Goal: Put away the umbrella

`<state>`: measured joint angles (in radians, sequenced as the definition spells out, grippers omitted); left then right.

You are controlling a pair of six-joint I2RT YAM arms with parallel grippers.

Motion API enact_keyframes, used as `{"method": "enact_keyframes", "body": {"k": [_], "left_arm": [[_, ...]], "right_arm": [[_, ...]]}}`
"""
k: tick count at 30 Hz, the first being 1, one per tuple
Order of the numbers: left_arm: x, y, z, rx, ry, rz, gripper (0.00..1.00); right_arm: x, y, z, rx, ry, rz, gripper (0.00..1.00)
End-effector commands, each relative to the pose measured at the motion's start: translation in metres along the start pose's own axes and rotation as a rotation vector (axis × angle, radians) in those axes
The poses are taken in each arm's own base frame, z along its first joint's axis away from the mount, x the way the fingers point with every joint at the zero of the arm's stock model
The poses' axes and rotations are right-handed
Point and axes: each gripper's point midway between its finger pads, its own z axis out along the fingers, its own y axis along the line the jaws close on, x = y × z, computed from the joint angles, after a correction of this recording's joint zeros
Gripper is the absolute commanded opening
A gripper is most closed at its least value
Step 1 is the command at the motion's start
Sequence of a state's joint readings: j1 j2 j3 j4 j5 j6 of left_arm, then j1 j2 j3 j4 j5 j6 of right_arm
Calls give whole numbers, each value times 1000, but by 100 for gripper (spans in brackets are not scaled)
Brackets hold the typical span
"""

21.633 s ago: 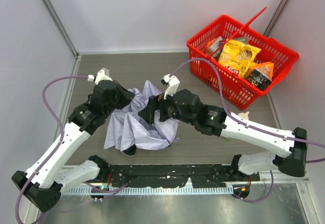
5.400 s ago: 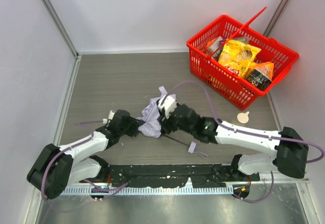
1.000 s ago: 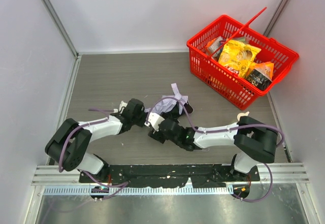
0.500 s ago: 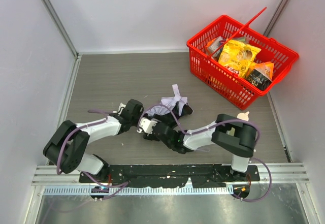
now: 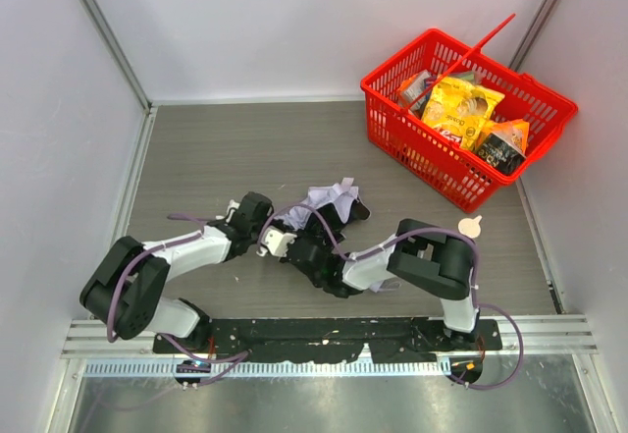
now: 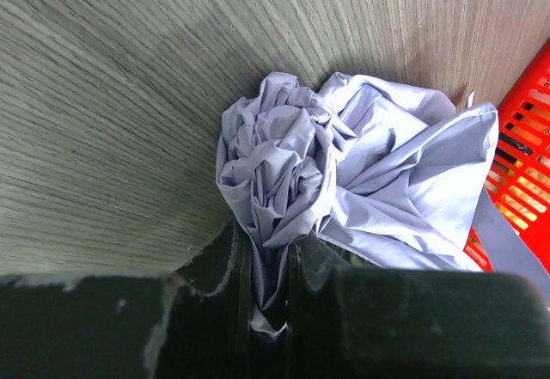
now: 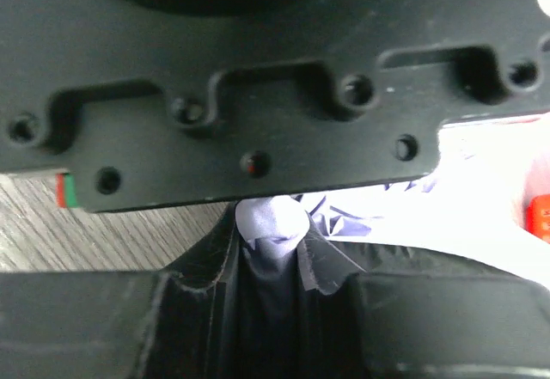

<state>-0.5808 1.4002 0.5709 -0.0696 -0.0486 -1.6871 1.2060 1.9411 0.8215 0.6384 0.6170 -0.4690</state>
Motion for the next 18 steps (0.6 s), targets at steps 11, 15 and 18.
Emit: {"method": "enact_keyframes", "body": {"k": [11,15,18], "left_arm": [[-28,41,-4,-44,-93,145,62],[-35,37,-10,32,-130,168,99],[-36,33,-11,78,-137,186,100]], "right_arm": [[25,17,-12,-365,83,297,1],[18,12,-16,-437,53,418,1],[11,14,-19,-528,32,509,1]]}}
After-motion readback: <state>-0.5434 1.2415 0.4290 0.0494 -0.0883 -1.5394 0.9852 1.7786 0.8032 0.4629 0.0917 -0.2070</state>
